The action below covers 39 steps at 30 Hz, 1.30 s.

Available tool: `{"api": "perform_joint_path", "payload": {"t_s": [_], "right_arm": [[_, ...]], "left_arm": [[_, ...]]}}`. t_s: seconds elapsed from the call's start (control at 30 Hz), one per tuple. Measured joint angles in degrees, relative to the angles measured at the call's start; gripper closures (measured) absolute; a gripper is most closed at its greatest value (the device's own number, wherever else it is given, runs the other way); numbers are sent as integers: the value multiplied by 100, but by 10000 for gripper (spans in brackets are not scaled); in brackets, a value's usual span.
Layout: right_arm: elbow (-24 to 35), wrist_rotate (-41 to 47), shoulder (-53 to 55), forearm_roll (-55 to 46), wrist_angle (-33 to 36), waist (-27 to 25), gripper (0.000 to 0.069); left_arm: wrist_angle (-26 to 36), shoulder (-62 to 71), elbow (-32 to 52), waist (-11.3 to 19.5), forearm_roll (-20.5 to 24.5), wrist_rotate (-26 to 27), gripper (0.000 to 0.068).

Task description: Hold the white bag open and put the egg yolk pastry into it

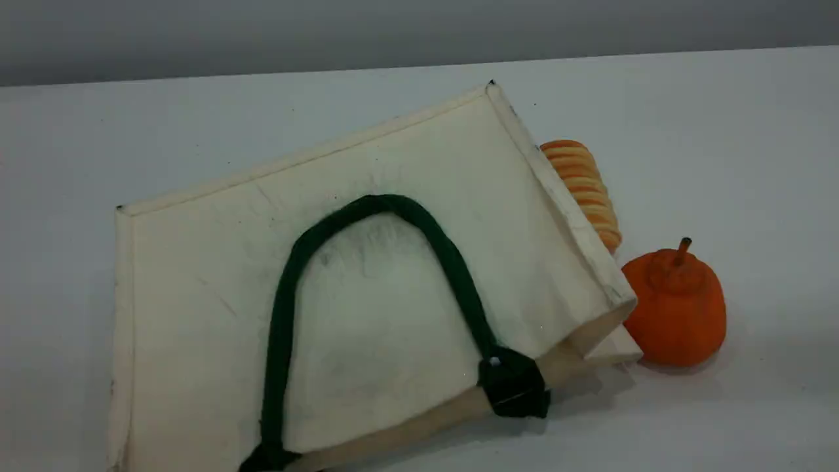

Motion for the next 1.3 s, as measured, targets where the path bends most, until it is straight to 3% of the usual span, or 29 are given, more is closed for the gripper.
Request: {"api": "perform_joint_path", "payload": {"t_s": [0.37,0.5,0.6,0.73,1.03,1.17,1.3], "right_arm": [[0,0,0,44,24,-42,230],[0,0,0,105,24,-494,230],[0,0,-23,186,24,-1170,230],[0,0,-290,307,24,-2476,232],[0,0,-1682,289,45,-5878,231],[0,0,-2291,289,47,-7071,231],[0,0,-2731,294,47,-7857,231]], "left_arm": [[0,0,-5,4,-11,7,96],[5,0,-5,4,-11,7,96],[5,0,-5,4,-11,7,96],[5,0,-5,4,-11,7,96],[5,0,-5,49,-17,7,96],[5,0,-5,362,-24,7,96],[5,0,-5,779,-24,7,96]]}}
